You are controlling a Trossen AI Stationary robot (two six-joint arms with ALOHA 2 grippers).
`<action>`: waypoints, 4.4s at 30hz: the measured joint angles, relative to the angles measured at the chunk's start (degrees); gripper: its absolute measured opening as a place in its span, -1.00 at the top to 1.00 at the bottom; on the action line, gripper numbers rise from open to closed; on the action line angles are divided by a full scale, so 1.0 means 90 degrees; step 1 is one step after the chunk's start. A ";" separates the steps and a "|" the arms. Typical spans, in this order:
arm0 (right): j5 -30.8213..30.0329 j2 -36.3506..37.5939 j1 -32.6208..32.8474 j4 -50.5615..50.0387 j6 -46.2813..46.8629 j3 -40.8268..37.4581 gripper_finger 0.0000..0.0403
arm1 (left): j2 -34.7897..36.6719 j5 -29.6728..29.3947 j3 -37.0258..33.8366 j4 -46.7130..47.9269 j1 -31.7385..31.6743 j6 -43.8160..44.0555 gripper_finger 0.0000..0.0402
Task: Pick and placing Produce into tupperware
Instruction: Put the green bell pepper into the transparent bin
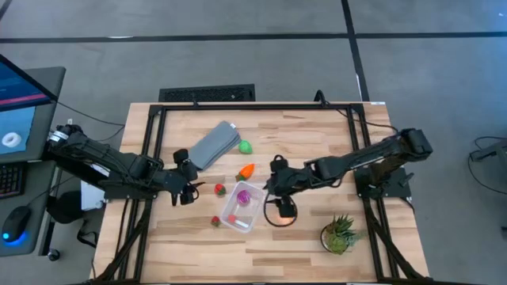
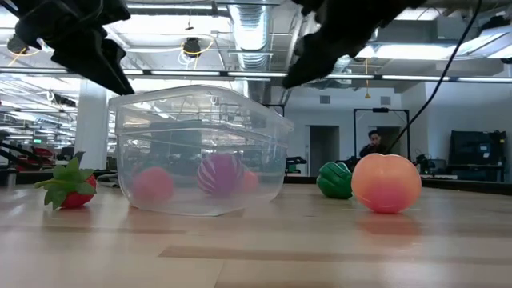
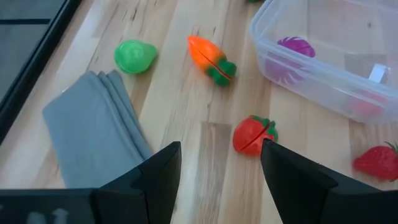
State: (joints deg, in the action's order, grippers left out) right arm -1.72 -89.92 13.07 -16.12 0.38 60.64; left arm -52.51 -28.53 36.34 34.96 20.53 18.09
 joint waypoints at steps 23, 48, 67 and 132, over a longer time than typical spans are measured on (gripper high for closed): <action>-0.2680 0.0278 0.0647 -0.2192 0.2245 -0.0002 -0.26 | 0.0000 -0.0057 -0.1049 -0.0695 0.0002 0.0087 -0.05; -0.1769 0.0278 -0.0538 -0.2242 0.2659 -0.0002 -0.26 | 0.0000 -0.0090 -0.1049 -0.0934 0.0002 -0.0073 -0.05; -0.0535 -0.0343 -0.1118 -0.2171 0.2399 0.0010 -0.26 | 0.0000 -0.0090 -0.1049 -0.0999 0.0001 -0.0114 -0.05; -0.0520 -0.0463 -0.0904 -0.1870 0.0343 -0.0012 -0.64 | 0.0000 -0.0206 -0.1046 -0.0977 0.0000 -0.0075 -0.05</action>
State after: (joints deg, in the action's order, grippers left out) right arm -6.40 -94.08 4.93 -32.95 3.46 60.53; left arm -52.51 -30.39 26.92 26.17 20.53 17.41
